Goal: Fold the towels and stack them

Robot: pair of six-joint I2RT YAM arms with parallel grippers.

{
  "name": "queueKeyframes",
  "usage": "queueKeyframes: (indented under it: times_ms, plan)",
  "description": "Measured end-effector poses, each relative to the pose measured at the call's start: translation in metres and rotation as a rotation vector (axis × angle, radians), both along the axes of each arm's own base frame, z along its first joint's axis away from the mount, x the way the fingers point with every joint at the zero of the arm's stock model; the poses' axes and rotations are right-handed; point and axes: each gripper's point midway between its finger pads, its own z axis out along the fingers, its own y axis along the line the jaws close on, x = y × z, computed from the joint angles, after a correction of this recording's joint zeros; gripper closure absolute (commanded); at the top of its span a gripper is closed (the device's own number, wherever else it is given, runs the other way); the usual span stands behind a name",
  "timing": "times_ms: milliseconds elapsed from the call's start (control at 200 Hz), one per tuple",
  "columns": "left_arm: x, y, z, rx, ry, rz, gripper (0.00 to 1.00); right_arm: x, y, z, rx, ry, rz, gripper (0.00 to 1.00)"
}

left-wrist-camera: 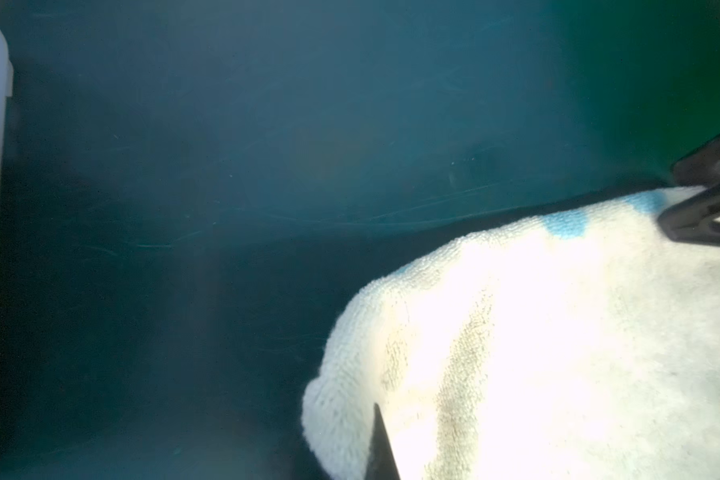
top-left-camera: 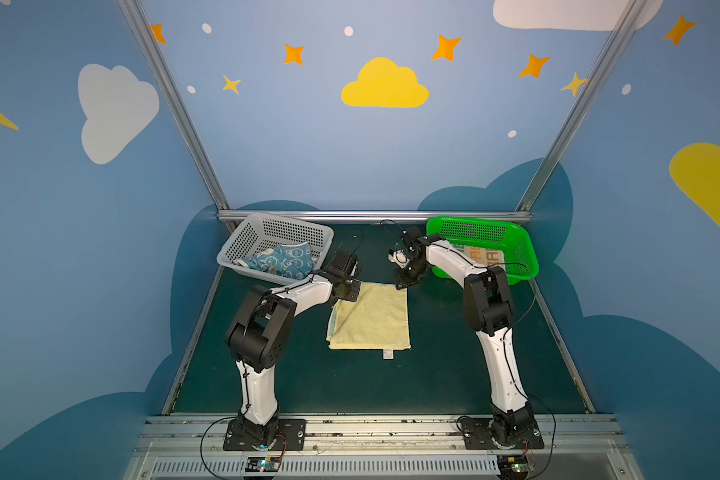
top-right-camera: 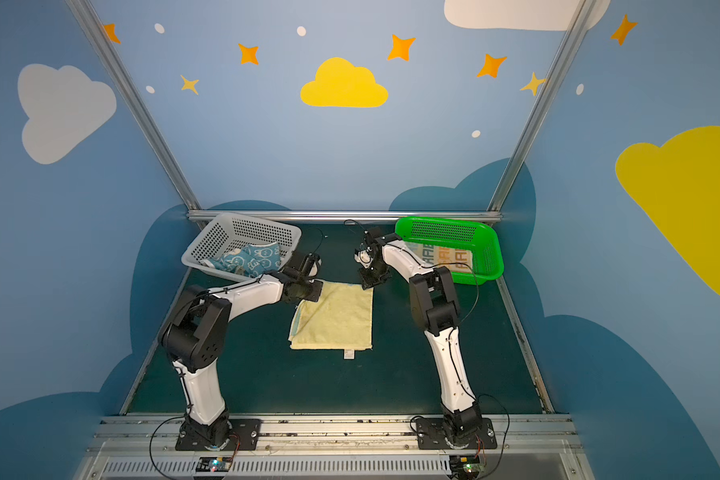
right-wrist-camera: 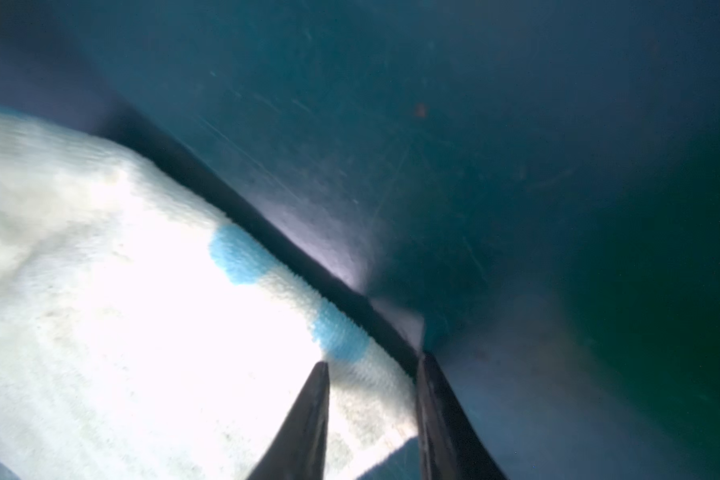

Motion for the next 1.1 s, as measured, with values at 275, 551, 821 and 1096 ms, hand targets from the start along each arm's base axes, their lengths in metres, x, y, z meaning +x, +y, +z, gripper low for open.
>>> queueKeyframes:
  times_ms: [275, 551, 821, 1096]
  plan:
    - [-0.004, 0.002, -0.012, 0.017, 0.035, 0.002, 0.96, -0.004, 0.001, -0.002, -0.009, 0.021, -0.024, 0.85]
    - [-0.005, 0.001, -0.013, 0.010, 0.043, 0.000, 0.96, -0.005, 0.005, -0.003, 0.006, 0.027, -0.023, 1.00]
    - [-0.009, -0.002, -0.007, -0.036, 0.013, -0.004, 0.96, -0.017, -0.004, 0.000, 0.020, -0.026, -0.008, 1.00]
    - [-0.015, -0.004, 0.033, -0.126, -0.125, -0.026, 0.96, -0.016, -0.012, 0.029, 0.061, -0.131, 0.001, 1.00]
